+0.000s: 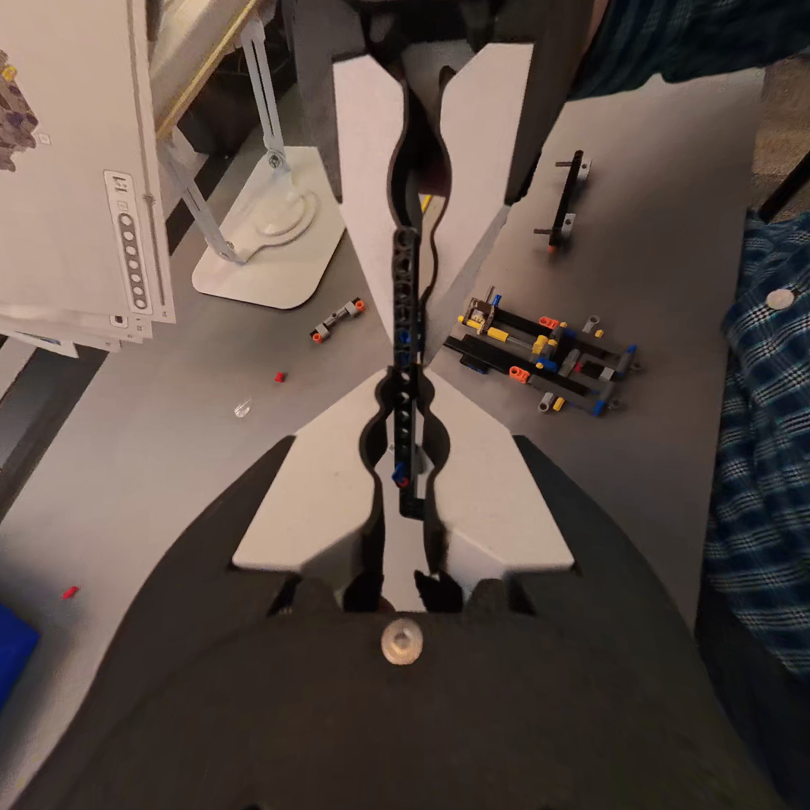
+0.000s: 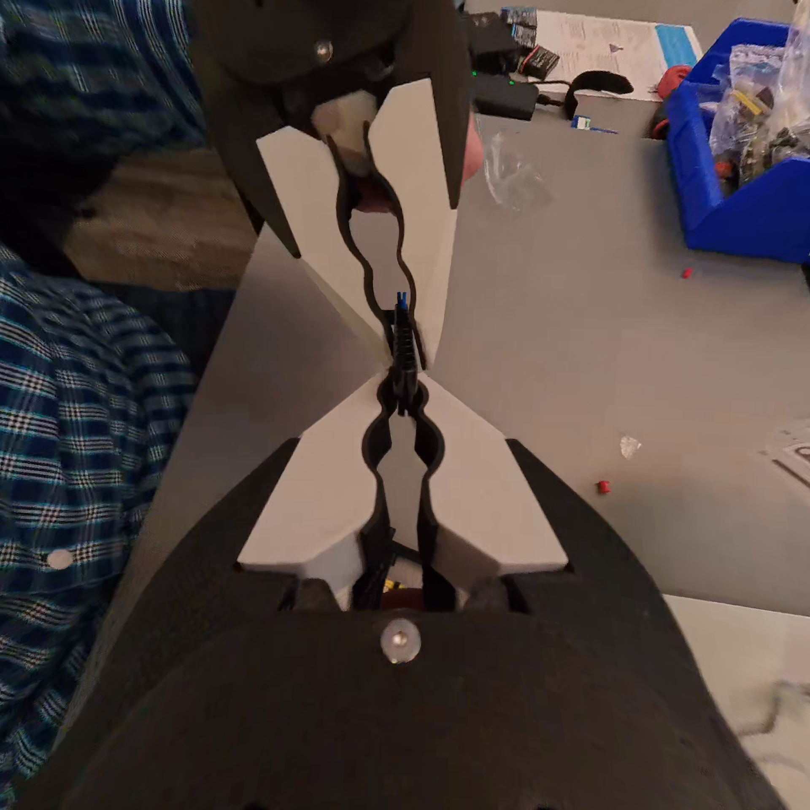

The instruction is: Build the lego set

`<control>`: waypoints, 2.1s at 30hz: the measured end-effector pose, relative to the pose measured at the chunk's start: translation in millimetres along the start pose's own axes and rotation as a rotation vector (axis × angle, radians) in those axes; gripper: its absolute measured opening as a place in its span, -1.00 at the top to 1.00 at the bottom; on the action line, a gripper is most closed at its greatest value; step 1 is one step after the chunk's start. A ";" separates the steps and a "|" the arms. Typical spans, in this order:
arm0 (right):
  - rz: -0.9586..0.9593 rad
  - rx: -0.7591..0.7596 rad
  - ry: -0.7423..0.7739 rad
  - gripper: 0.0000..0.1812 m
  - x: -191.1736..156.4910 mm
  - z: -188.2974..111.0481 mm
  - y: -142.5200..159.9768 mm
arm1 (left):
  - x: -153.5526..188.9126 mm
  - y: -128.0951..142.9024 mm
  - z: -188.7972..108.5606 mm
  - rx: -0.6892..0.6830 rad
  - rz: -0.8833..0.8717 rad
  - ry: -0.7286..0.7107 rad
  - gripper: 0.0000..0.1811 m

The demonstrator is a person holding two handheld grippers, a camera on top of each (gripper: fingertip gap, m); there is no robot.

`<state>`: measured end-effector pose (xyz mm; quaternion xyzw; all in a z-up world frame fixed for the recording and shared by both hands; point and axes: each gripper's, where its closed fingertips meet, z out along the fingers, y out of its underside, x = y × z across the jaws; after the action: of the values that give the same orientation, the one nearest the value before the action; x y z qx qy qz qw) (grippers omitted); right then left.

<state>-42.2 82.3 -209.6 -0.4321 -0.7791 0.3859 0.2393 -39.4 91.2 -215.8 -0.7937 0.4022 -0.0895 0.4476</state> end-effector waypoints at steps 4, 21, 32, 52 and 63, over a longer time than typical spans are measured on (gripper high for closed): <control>-0.103 -0.070 0.031 0.98 -2.2 2.2 5.7 | 4.4 3.4 2.9 0.008 -0.004 -0.001 0.94; -0.145 -0.234 0.078 0.99 10.1 5.9 62.3 | 11.6 66.6 -7.6 -0.196 -0.320 0.124 0.94; -0.052 -0.222 0.079 0.98 -1.1 1.4 91.0 | 55.9 132.1 21.2 -0.586 -0.180 0.499 0.94; 0.091 -0.121 0.033 0.98 -6.3 16.4 89.0 | 8.1 108.0 53.2 -0.416 -0.078 0.123 0.76; 0.079 -0.104 0.078 0.98 -18.9 -1.0 86.4 | 20.4 102.8 51.4 -0.418 -0.094 0.147 0.94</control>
<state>10.4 94.9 -279.5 -0.4892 -0.7704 0.3371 0.2313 -57.5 81.0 -330.6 -0.8783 0.4061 -0.0825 0.2383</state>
